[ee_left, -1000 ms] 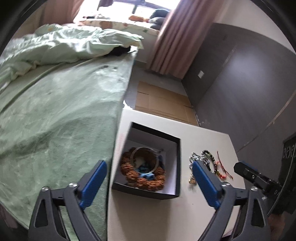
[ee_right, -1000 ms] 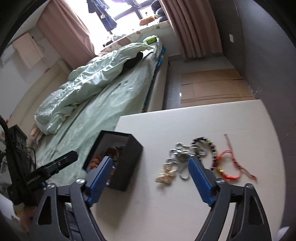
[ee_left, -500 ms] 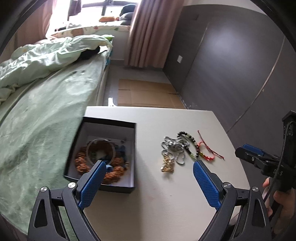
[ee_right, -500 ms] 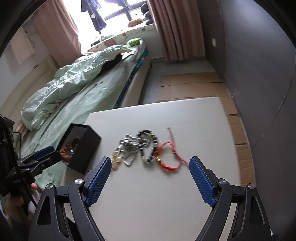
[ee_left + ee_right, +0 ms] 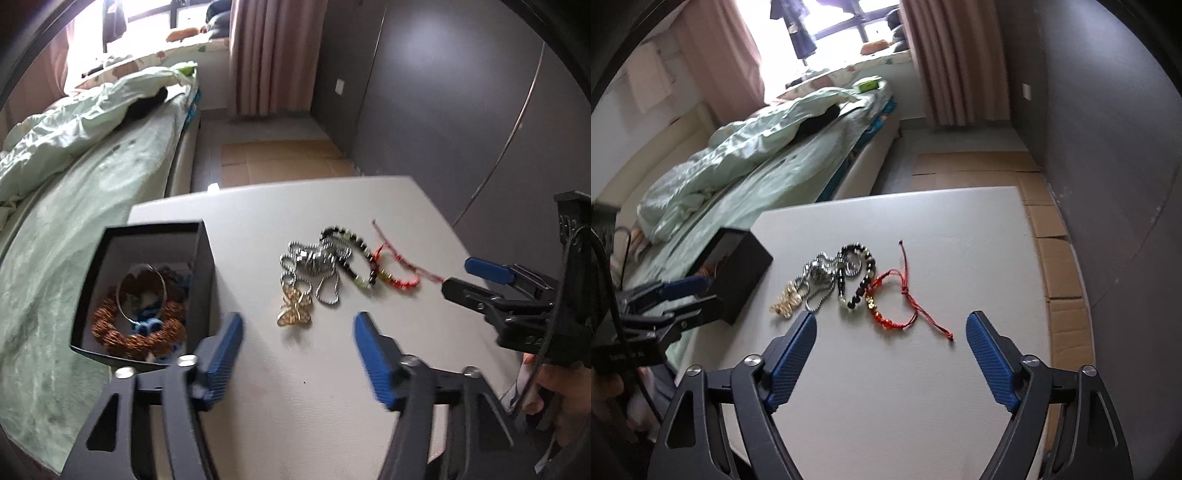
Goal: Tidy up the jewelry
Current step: 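Move the left gripper to the gold butterfly pendant on the table, then grasp the gold butterfly pendant with the left gripper while the right grasps the red string bracelet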
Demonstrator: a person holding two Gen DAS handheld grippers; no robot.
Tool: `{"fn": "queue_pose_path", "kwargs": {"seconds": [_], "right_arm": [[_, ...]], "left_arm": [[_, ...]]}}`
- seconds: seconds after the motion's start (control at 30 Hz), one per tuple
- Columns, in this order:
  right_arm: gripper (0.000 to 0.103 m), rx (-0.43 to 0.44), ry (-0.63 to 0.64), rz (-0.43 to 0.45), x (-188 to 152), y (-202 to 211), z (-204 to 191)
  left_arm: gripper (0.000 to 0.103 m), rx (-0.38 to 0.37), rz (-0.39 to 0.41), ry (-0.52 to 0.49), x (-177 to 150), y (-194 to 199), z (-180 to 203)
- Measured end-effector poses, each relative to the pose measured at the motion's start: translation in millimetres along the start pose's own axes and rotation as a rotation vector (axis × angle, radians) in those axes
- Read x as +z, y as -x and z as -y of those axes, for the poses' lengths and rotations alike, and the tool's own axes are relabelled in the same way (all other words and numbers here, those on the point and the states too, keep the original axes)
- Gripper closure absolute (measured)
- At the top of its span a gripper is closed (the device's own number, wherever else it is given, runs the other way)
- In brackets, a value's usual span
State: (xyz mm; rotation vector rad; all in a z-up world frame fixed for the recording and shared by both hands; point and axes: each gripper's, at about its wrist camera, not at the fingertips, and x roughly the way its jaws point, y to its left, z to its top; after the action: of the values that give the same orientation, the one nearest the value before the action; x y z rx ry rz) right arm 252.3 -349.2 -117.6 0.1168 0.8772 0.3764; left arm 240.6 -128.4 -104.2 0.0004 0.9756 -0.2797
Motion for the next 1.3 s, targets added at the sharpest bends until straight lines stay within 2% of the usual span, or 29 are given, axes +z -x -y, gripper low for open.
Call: {"fn": "queue_pose_path", "kwargs": {"seconds": [0.07,0.13,0.23,0.4,0.57,0.67,0.87,0.93,1.0,1.07,1.1,1.13,1.2,1.27,1.3], "right_arm": [[0.039,-0.005,0.027,-0.055,-4,-16,3],[0.042,-0.001,0.053,-0.082,-6,-25,5],[0.042,-0.003,0.078,-0.108,-9,-37,6],[0.042,0.021,0.100,-0.104,-7,-45,3],[0.042,0.000,0.141,-0.099,-5,-53,-3],[0.042,-0.009,0.164,-0.091,-3,-57,-6],[0.042,-0.036,0.202,-0.093,0,-63,-14],[0.042,-0.051,0.214,-0.097,-1,-64,-17],[0.044,-0.076,0.237,-0.108,-1,-65,-21],[0.053,-0.099,0.262,-0.118,-2,-65,-26],[0.055,-0.114,0.276,-0.124,-3,-65,-29],[0.059,-0.123,0.285,-0.128,-3,-66,-31],[0.070,-0.112,0.289,-0.137,-3,-65,-34],[0.085,-0.112,0.287,-0.148,-2,-65,-36],[0.089,-0.109,0.284,-0.156,-1,-65,-37]], "left_arm": [[0.056,0.002,-0.024,0.019,-3,-10,-1],[0.058,0.018,-0.030,0.024,-5,-16,1],[0.059,0.043,-0.030,0.014,-5,-25,7],[0.059,0.068,-0.045,0.032,-5,-44,12],[0.059,0.121,-0.026,0.052,-4,-55,11],[0.059,0.143,-0.041,0.050,-3,-64,12],[0.060,0.150,-0.032,0.044,0,-67,8],[0.073,0.172,-0.026,0.025,-2,-66,8],[0.073,0.152,-0.028,0.025,-2,-65,5],[0.074,0.142,-0.032,0.036,-3,-63,1],[0.079,0.136,-0.028,0.042,-3,-61,-2],[0.089,0.141,-0.013,0.046,-3,-57,-3],[0.090,0.136,-0.020,0.050,-2,-55,-5],[0.090,0.125,-0.022,0.052,-3,-56,-7],[0.090,0.124,-0.021,0.050,-4,-56,-6]]}}
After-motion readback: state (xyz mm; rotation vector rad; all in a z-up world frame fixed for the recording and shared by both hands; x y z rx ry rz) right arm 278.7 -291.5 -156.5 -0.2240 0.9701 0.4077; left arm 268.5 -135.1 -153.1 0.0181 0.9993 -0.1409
